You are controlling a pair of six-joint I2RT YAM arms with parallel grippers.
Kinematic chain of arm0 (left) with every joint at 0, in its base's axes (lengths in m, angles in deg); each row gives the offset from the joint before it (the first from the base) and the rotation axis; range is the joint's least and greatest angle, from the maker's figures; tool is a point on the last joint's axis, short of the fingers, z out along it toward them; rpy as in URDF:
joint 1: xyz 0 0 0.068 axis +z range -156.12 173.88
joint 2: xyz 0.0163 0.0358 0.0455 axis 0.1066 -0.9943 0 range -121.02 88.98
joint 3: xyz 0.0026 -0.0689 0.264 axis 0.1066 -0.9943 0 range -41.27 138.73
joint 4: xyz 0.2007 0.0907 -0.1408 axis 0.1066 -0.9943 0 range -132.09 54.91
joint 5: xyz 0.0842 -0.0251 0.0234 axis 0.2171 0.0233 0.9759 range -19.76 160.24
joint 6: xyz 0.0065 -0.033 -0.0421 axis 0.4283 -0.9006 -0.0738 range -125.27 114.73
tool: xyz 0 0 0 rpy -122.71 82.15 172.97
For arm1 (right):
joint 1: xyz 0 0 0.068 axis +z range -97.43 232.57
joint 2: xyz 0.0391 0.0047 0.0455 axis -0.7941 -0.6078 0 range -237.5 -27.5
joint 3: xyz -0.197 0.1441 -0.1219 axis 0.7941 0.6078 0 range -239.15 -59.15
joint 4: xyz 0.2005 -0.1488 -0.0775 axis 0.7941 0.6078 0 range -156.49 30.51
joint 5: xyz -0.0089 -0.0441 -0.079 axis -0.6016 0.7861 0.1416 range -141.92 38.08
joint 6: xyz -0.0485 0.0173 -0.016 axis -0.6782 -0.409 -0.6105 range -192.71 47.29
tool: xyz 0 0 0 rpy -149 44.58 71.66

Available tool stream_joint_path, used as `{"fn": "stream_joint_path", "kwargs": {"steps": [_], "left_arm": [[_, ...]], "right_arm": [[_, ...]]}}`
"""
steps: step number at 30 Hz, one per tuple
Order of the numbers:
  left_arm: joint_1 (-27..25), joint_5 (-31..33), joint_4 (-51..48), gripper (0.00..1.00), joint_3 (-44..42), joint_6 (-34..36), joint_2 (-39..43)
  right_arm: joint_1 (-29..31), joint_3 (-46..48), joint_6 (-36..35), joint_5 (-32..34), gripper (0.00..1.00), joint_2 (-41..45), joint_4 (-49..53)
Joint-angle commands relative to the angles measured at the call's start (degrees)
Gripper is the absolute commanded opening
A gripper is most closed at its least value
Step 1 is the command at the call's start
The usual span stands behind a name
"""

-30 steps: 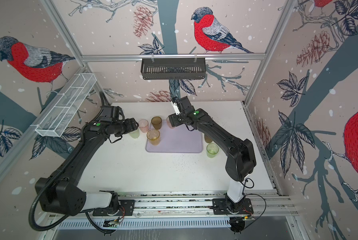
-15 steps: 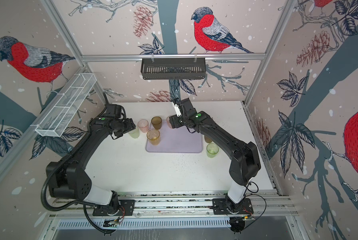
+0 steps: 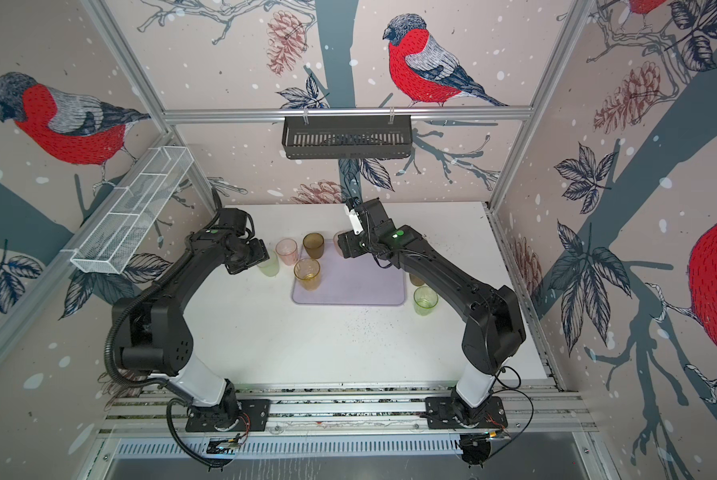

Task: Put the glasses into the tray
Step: 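Move the left gripper toward the green glass beside the tray while right gripper rises, then lower the open left gripper into the green dimpled glass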

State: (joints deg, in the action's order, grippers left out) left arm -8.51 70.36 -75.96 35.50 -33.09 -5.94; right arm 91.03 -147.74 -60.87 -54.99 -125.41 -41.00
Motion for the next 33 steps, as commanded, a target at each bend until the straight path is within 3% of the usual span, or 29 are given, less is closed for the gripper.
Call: {"fn": "stream_joint_path", "kwargs": {"steps": [1,33], "left_arm": [[0.36,1.50,0.11,0.71,0.86,2.05,-1.06],[2.57,0.82,-0.80,0.56,7.88,5.93,-11.58]], "right_arm": [[0.07,0.44,0.47,0.17,0.80,0.59,-2.38],[0.26,-1.27,0.86,0.17,0.81,-1.40,-3.70]]}}
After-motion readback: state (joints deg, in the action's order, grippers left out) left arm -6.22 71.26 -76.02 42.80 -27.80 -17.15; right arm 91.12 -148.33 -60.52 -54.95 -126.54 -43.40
